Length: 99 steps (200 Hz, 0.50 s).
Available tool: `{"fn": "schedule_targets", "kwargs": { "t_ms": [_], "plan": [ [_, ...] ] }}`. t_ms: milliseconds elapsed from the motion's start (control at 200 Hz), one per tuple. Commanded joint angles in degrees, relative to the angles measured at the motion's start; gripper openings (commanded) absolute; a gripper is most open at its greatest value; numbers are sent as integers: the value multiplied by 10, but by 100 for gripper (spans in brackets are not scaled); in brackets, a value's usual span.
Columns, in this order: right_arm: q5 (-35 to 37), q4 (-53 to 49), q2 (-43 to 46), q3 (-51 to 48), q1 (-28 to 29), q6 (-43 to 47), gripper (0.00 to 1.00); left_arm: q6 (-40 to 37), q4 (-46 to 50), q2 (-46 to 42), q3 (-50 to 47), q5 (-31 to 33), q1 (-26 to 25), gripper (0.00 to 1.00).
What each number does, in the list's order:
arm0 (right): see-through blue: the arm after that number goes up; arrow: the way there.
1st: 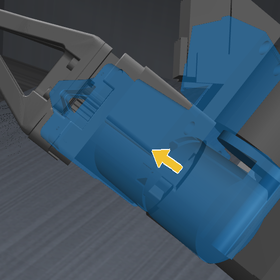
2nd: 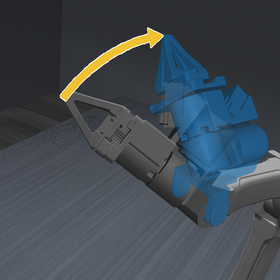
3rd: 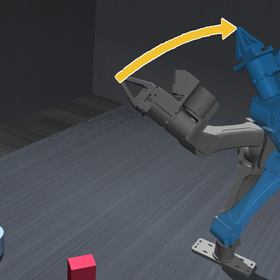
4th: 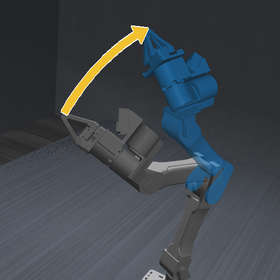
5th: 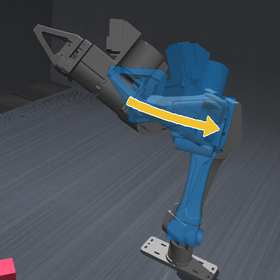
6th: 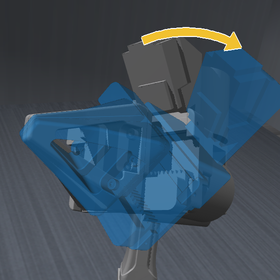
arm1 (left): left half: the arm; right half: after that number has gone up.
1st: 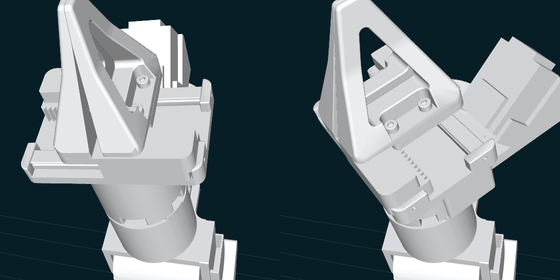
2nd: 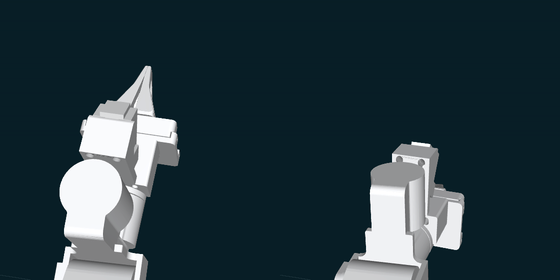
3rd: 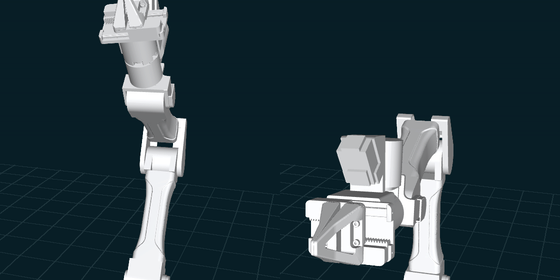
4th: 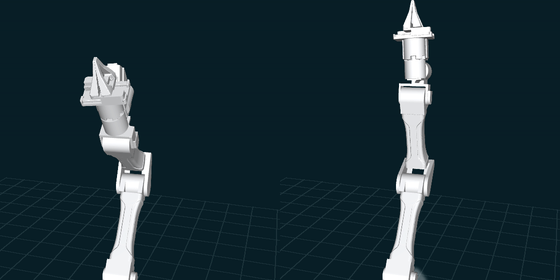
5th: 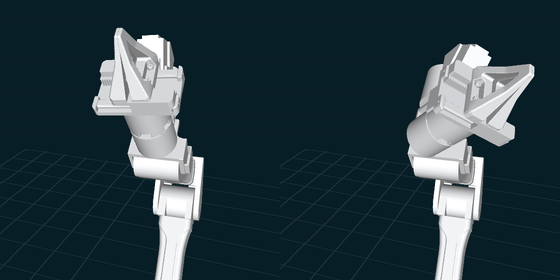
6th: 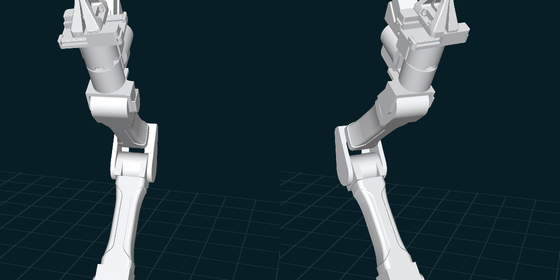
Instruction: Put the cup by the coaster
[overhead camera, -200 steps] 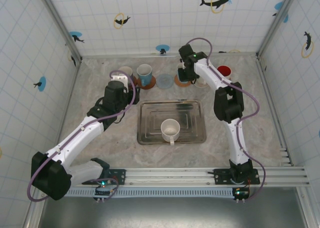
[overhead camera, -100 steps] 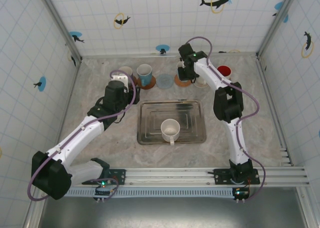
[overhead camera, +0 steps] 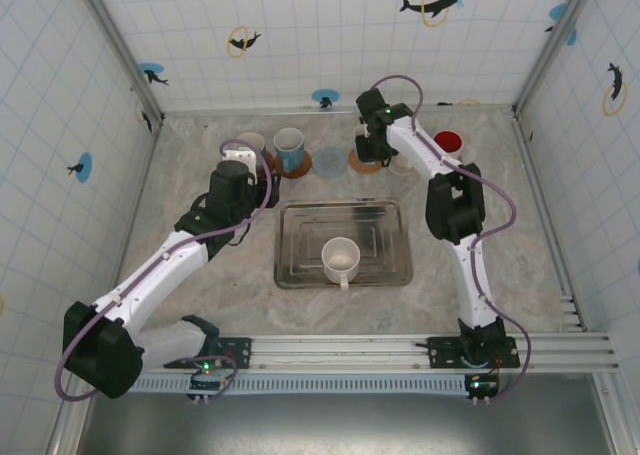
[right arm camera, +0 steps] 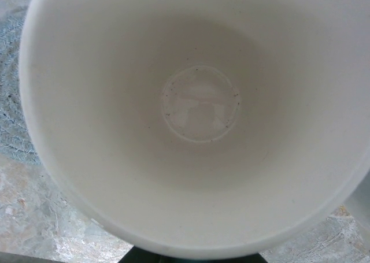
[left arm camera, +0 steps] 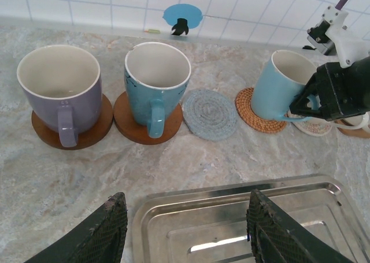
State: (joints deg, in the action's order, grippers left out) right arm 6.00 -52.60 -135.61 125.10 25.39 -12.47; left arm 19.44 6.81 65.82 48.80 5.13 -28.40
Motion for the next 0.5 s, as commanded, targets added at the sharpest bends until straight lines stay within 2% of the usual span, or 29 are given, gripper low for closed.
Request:
{"fn": "schedule_targets", "kwargs": {
  "t_ms": [0,80,265,491],
  "plan": [
    [9,12,-4,29,-3,1,0,-10,4,0,15,0,0,56],
    [10,10,-4,29,-3,0,0,-10,4,0,16,0,0,56],
    [9,7,0,26,-3,-1,13,-11,5,-3,15,0,0,56],
    [8,4,5,25,-2,-1,24,-9,8,-5,16,-1,0,56]
  ]
}}
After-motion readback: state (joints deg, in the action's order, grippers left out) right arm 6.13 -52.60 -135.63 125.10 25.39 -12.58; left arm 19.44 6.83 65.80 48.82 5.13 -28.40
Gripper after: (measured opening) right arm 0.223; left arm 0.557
